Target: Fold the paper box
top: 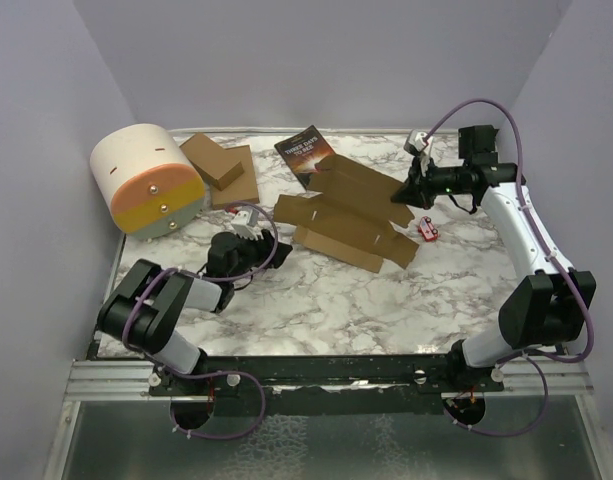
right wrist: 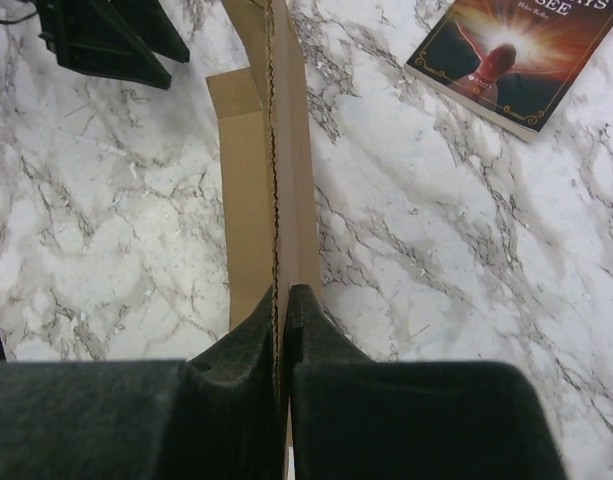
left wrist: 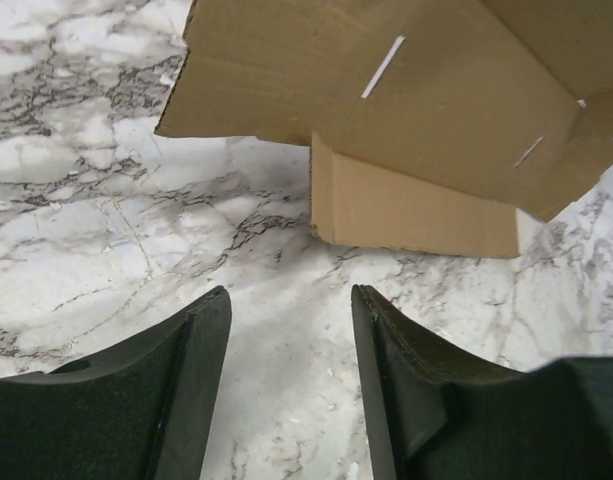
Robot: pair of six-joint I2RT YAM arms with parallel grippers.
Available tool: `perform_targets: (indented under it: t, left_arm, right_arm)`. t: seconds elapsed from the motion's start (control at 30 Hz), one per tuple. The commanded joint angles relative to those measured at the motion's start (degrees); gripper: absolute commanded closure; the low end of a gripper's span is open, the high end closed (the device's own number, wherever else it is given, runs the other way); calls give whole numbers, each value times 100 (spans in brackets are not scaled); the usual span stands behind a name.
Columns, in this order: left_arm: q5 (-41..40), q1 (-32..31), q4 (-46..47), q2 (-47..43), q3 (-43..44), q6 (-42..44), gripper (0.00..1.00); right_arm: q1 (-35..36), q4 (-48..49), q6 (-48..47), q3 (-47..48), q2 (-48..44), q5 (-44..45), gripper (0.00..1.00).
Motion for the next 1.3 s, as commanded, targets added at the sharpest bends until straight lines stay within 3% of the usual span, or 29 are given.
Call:
perform_targets:
  t: [0.0, 0.13, 0.3, 0.33, 0.43, 0.5, 0.63, 0.93, 1.27]
  left_arm:
    - [194, -53, 1036, 780, 344, -229, 49]
    - [169, -152, 1114, 1126, 602, -184, 53]
    - [113, -169, 1118, 908, 414, -166, 53]
    - [54, -161, 1118, 833, 326, -166, 56]
    - [-136, -9, 1006, 643, 115, -265, 80]
    - [-284, 193, 739, 531, 67, -371, 87]
    - [-336, 341, 420, 581, 259, -437, 92]
    - [368, 289, 1327, 1975, 984, -838, 92]
    - [728, 42, 2342, 2210, 791, -1212, 80]
  right_arm:
    - [-48, 158, 82, -72, 14, -249, 99]
    - [-51, 166, 73, -110, 12, -277, 99]
    - [-50, 174, 56, -129, 47, -251, 99]
    - [-52, 175, 51, -128, 52, -251, 99]
    - [-47, 168, 34, -154, 81, -264, 99]
    - [-47, 161, 16, -177, 80, -281, 99]
    - [-52, 166, -5, -203, 75, -332, 99]
    - [-47, 124, -32, -198, 46, -429, 99]
    - [-47, 130, -46, -223, 92, -406, 99]
